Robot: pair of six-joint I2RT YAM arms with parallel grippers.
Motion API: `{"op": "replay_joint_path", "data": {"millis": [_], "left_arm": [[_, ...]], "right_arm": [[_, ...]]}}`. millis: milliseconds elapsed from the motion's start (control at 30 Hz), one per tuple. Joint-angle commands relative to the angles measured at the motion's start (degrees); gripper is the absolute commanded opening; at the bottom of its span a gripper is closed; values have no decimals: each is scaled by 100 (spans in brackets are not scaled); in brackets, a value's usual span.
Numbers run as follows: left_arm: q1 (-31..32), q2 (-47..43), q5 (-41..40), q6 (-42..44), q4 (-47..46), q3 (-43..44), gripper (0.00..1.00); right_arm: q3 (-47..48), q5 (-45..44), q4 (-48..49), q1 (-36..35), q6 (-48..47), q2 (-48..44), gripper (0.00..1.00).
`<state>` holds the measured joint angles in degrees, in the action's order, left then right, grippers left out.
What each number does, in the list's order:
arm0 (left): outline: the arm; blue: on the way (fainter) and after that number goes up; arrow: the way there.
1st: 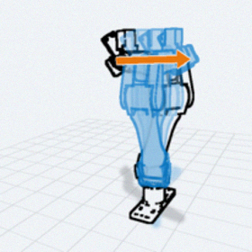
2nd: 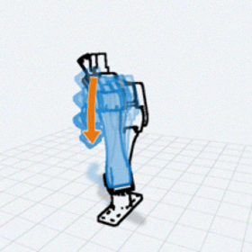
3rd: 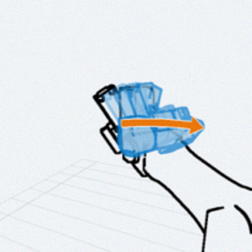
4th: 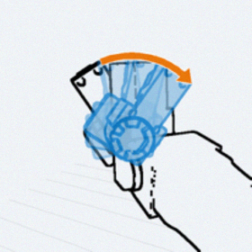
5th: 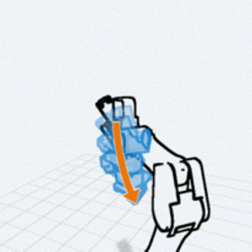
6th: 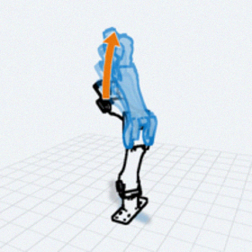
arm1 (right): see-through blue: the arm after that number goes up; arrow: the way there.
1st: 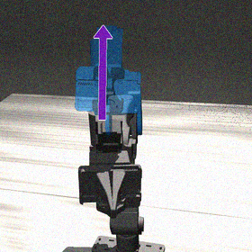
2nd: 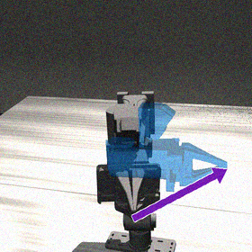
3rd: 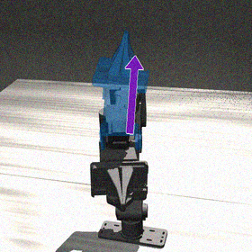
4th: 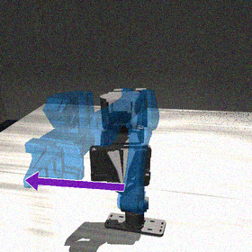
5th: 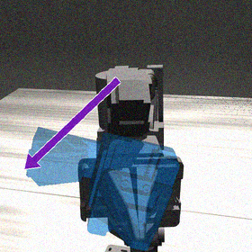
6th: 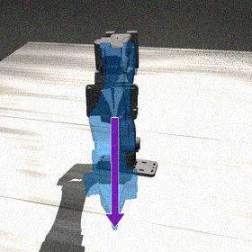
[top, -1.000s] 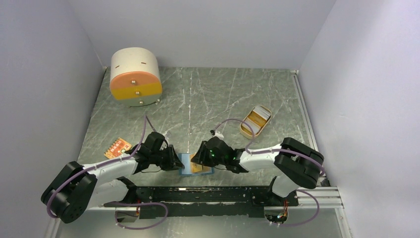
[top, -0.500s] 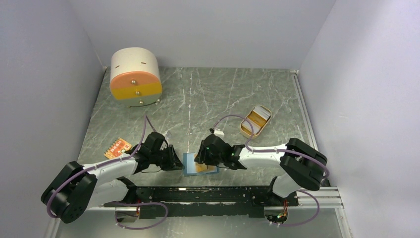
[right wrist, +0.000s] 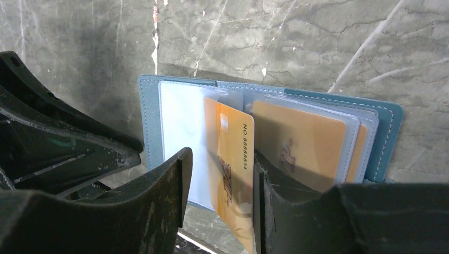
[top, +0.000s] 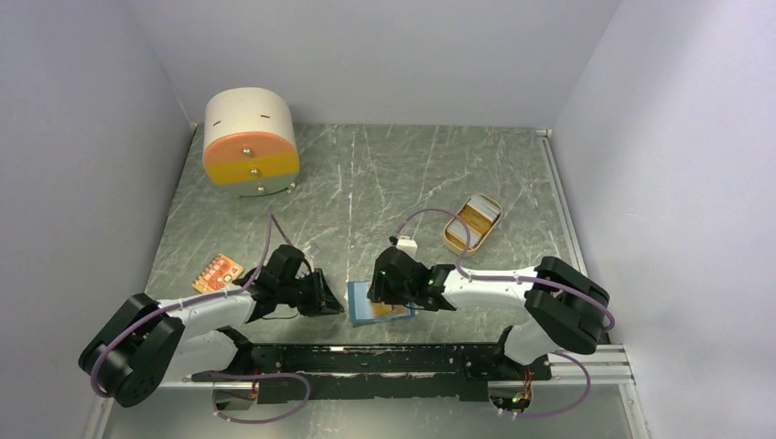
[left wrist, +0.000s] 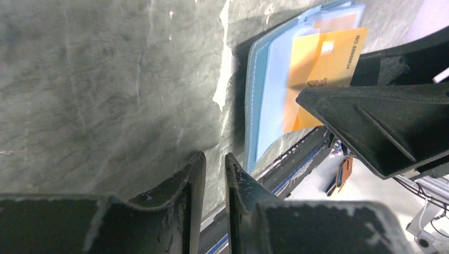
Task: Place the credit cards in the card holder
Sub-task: Insert the credit card into the card holder.
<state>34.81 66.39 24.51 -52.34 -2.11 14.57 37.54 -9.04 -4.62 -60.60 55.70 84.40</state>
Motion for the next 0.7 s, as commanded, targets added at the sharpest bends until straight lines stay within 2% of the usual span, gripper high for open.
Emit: {"op": "replay_joint_path", "data": {"millis": [0, 133, 300, 533, 667], "left_arm": [[-23, -36, 565, -214, -894, -235, 28], [-26, -79, 781, -420, -1608, -404, 35], [-29, 194, 809, -469, -2118, -408, 37], [-19, 944, 915, -440, -2642, -221, 36], [-21, 1224, 1081, -576, -3113, -258, 29]], "right_arm": [[-235, -102, -309, -30, -86, 20, 47], [-316, -117, -236, -24, -61, -74, 47], [-340, -146, -202, -19, -77, -151, 47], [-230, -263, -404, -20, -170, -254, 53], [-249, -298, -447, -21, -202, -332, 57]]}}
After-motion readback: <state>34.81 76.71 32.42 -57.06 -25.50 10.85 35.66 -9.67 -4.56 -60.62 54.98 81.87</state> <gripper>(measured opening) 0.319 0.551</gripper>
